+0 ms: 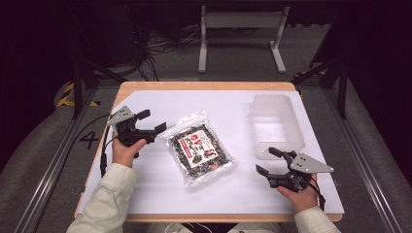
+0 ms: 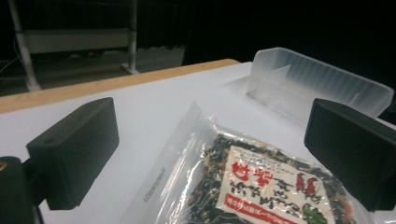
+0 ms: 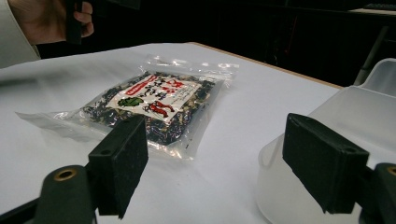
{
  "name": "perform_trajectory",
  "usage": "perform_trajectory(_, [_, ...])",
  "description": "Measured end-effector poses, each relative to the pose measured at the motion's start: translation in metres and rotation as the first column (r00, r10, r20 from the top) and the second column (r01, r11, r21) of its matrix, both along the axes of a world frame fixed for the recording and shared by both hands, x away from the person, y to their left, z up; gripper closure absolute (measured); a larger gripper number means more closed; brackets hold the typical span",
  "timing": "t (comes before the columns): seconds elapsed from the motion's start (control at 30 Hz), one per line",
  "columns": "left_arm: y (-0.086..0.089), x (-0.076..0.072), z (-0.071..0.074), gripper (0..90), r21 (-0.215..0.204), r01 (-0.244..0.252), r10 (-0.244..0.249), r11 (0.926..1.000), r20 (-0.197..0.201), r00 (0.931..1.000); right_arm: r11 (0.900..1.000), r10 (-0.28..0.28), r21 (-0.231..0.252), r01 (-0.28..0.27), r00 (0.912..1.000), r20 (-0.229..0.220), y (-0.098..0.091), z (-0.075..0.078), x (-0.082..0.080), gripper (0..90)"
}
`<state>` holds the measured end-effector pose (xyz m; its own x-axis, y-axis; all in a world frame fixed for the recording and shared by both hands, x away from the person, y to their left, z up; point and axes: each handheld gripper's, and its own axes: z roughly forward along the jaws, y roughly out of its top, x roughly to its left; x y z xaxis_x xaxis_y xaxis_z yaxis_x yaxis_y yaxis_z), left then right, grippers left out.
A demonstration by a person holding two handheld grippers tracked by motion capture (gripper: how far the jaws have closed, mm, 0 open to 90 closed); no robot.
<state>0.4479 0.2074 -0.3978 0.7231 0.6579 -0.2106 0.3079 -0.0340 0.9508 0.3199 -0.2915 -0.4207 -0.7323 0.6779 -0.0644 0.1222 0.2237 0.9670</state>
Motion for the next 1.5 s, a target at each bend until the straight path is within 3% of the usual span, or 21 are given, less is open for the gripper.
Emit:
perform_trajectory(0.13, [-0.001,0.01,-0.011,6.0,0.01,-0.018,0.019,0.9998,-0.055,0.9983,1.0,-0.006,-0.004,0.006,1.0,0.0,-0.002,0.0,-0.002,23.0])
perform_trajectory(0.3, [-0.001,0.016,-0.019,7.4,0.019,-0.027,0.029,0.9994,-0.092,0.9954,0.9999,-0.013,-0.004,0.013,0.9999,-0.004,-0.004,-0.001,-0.005,23.0])
perform_trajectory(0.37, [-0.002,0.02,-0.024,8.1,0.041,-0.03,0.035,0.9987,-0.116,0.9927,0.9999,-0.015,-0.004,0.015,0.9999,-0.006,-0.005,-0.001,-0.006,22.8])
perform_trajectory(0.5, [-0.002,0.025,-0.032,8.5,0.064,-0.037,0.049,0.9972,-0.194,0.9797,0.9999,-0.014,-0.003,0.014,0.9999,-0.004,-0.005,-0.001,-0.007,22.8])
perform_trajectory(0.7, [-0.003,0.032,-0.041,8.3,0.082,-0.045,0.064,0.9956,-0.246,0.9673,0.9998,-0.015,-0.009,0.015,0.9999,-0.008,-0.006,-0.002,-0.009,22.8])
perform_trajectory(0.83, [-0.004,0.036,-0.047,5.3,0.081,-0.044,0.067,0.9958,-0.32,0.945,0.9997,-0.021,-0.014,0.021,0.9997,-0.01,-0.007,-0.002,-0.011,22.7])
perform_trajectory(1.03, [-0.008,0.039,-0.054,9.1,0.127,-0.023,0.067,0.9916,-0.355,0.9323,0.9998,-0.018,-0.011,0.018,0.9997,-0.013,-0.006,-0.002,-0.011,22.8])
perform_trajectory(1.1, [-0.01,0.04,-0.057,11.0,0.149,-0.029,0.084,0.9884,-0.377,0.9222,0.9998,-0.017,-0.013,0.016,0.9997,-0.016,-0.006,-0.003,-0.011,22.9])
perform_trajectory(1.5, [-0.012,0.04,-0.06,23.1,0.149,0.011,0.049,0.9888,-0.396,0.9169,0.9997,-0.019,-0.013,0.019,0.9998,-0.008,-0.005,-0.001,-0.012,24.2])
